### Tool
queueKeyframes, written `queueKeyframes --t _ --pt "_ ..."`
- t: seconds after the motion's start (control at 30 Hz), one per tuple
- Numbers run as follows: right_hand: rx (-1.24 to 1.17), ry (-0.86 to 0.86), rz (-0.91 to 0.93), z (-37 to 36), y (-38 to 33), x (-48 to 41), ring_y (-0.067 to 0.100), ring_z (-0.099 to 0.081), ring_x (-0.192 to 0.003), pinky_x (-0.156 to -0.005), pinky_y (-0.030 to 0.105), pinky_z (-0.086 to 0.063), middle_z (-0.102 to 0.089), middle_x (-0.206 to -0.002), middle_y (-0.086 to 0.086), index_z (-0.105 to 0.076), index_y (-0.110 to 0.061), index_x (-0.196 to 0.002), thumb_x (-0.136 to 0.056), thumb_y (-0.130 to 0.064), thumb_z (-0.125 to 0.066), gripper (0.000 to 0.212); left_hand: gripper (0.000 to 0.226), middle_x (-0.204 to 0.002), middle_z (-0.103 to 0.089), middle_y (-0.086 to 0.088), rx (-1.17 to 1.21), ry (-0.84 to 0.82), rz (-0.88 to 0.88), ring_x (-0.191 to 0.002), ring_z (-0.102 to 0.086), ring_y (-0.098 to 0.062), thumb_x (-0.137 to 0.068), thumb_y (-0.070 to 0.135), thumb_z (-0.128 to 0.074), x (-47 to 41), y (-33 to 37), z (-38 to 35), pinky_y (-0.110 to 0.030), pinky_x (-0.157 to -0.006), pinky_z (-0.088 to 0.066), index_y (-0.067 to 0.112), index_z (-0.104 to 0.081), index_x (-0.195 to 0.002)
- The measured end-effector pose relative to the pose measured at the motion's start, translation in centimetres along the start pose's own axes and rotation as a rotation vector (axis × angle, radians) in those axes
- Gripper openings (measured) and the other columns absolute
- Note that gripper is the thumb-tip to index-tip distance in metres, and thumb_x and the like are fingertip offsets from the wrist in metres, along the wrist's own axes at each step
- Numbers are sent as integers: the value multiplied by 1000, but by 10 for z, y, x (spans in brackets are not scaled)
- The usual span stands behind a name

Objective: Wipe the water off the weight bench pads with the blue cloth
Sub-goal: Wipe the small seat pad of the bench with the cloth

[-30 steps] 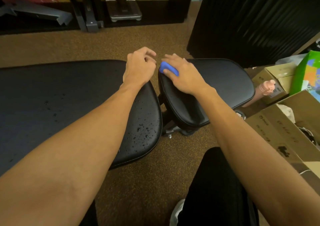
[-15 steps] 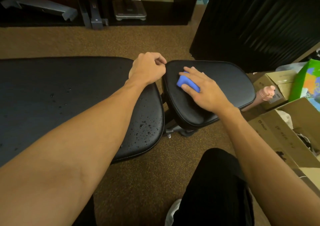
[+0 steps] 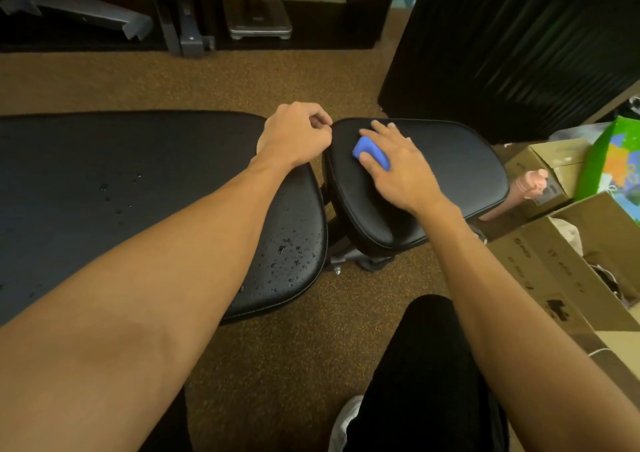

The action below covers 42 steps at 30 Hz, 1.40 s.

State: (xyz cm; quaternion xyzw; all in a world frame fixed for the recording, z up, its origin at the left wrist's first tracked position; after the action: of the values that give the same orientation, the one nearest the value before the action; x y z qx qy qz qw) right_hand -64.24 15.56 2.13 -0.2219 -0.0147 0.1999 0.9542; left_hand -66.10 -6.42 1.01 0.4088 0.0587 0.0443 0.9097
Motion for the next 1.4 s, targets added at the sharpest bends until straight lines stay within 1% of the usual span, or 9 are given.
queueKeyframes --t 0.13,0.33,0.47,0.53,0.67,0.73,0.97,1.2,1.4 --pt "-13 -75 165 -7 -8 23 14 -20 -160 -129 37 -10 -36 -169 -8 -47 -29 -157 -109 -42 -52 50 20 -96 -72 19 3 4 -12 -96 -67 -4 -90 35 -64 -1 -1 0 -30 -87 -54 40 -78 -104" --pt "21 37 -53 0 1 -1 24 -17 -161 -129 49 -11 -32 -171 -2 -45 -27 -159 -109 -41 -50 51 20 -97 -72 19 10 2 0 -98 -67 -6 -88 34 -64 1 0 0 -31 -89 -55 42 -78 -101" --pt "-3 -61 190 -10 -19 31 13 -19 -161 -129 32 -8 -35 -169 -8 -47 -27 -158 -109 -40 -52 50 19 -96 -72 18 9 12 -19 -96 -67 -5 -90 33 -65 0 -1 0 -31 -89 -55 40 -78 -102" --pt "-25 -83 201 -2 -9 41 9 -21 -160 -128 26 -8 -37 -167 -11 -50 -30 -155 -108 -40 -55 48 18 -94 -72 19 15 16 -14 -96 -67 -6 -89 34 -65 0 -1 1 -31 -88 -55 41 -78 -100" --pt "-11 5 36 -5 -5 14 20 -19 -161 -130 45 -12 -35 -169 -5 -49 -30 -156 -108 -38 -54 49 20 -93 -72 19 18 15 -5 -95 -67 -6 -88 32 -64 1 1 1 -30 -85 -55 40 -79 -99" --pt "7 7 47 -13 -17 6 22 -18 -161 -130 49 -13 -35 -169 -3 -47 -29 -157 -108 -39 -53 50 21 -93 -73 18 32 21 -11 -92 -67 -4 -90 29 -64 1 0 1 -30 -85 -56 38 -80 -100" --pt "2 -108 258 -10 -21 52 13 -20 -160 -129 34 -12 -38 -168 -7 -53 -26 -153 -107 -39 -58 49 20 -94 -73 15 150 107 -33 -85 -69 -4 -95 24 -60 -3 -7 -1 -38 -88 -63 38 -74 -101" --pt "52 1 54 -24 -38 -26 28 -20 -161 -128 54 -14 -33 -170 4 -49 -25 -155 -108 -39 -53 50 26 -102 -74 1 273 147 -54 -92 -73 -10 -97 3 -58 -6 -11 3 -32 -90 -62 17 -72 -114" --pt "38 -20 78 -20 -48 -14 28 -21 -160 -127 50 -16 -35 -169 3 -48 -22 -157 -109 -37 -51 50 27 -108 -73 1 287 129 -7 -100 -73 -12 -97 1 -59 -9 -13 9 -31 -96 -61 18 -73 -114"
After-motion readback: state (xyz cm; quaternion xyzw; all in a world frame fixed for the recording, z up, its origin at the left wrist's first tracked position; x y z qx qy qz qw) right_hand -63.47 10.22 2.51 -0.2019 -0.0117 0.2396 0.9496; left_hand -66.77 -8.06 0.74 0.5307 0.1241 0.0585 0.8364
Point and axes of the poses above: each hand's wrist, its own x-axis away from the middle knuckle, its own z-axis out of the back of the hand, y = z × x, the point moved 2 cm from there along -x, towards the middle knuckle
